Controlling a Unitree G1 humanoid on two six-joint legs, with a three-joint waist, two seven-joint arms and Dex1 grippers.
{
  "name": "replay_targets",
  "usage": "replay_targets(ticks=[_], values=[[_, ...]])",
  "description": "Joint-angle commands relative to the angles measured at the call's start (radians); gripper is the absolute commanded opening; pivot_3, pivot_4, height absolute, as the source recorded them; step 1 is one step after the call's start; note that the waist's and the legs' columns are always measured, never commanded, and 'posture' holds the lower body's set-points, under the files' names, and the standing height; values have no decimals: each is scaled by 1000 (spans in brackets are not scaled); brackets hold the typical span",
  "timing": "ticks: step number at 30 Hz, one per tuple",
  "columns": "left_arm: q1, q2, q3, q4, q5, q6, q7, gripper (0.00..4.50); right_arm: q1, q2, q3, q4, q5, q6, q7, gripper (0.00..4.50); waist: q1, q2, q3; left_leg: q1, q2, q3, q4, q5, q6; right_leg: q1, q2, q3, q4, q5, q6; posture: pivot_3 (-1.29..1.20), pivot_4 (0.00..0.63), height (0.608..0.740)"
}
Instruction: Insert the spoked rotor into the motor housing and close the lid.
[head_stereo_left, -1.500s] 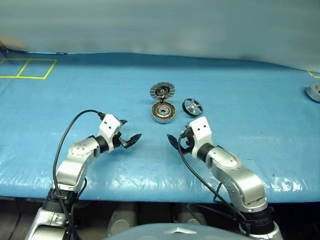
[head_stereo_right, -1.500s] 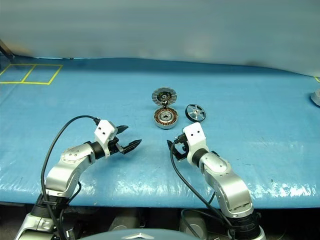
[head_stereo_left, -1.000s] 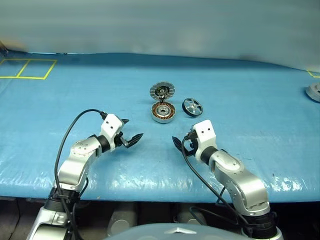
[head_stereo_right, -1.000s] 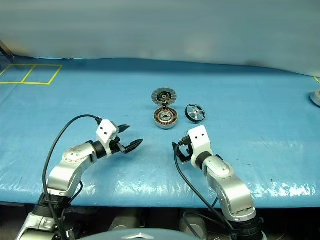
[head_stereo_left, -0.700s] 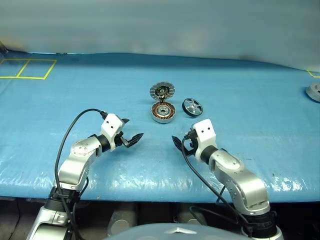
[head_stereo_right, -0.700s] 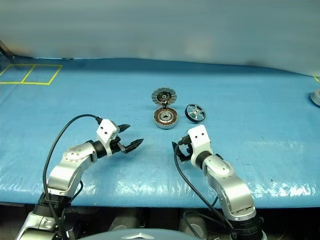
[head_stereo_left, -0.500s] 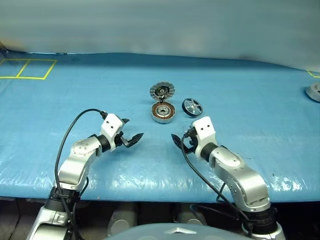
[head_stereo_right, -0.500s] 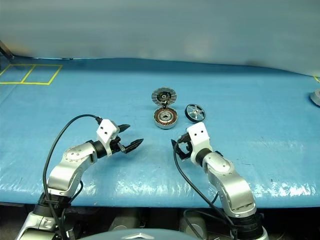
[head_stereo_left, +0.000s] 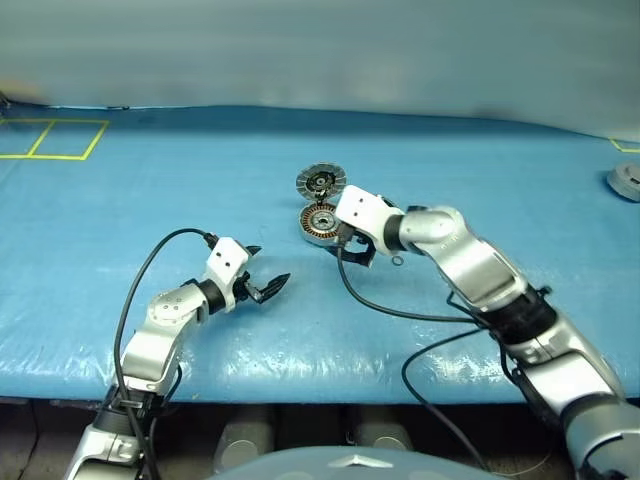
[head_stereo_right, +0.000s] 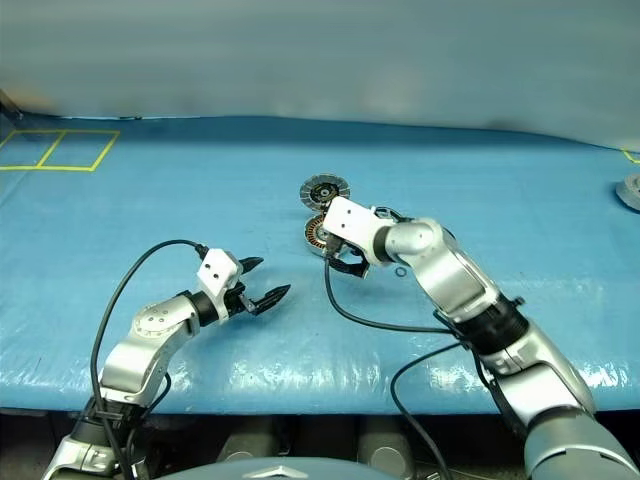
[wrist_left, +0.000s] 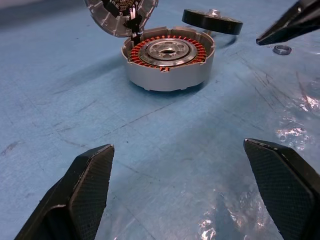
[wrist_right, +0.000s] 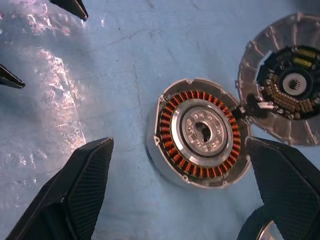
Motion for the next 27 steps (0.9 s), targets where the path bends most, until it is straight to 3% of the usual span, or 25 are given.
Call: replay_targets(ticks=[1,9,27], values=[[28,5,-22,-68,20,-47,-1,4500,-106,49,64,169,-82,-116,82,4476,1,0,0,0,0,0,0,0,0,-1,0,0,0,0,0,0,150,740],[97,2,-8,-116,13,-50,16,4500,-211,140,94,437,-183,-265,182,4476,10,0,1,-2,0,0,0,0,0,-2,-2,1,0,0,1,0,150,740],[92,-4,-7,-110,5,-51,24,4500,-185,182,94,605,-296,-323,265,4476,5,1,1,0,-1,0,0,0,-1,-1,-1,1,1,1,0,0,150,740]])
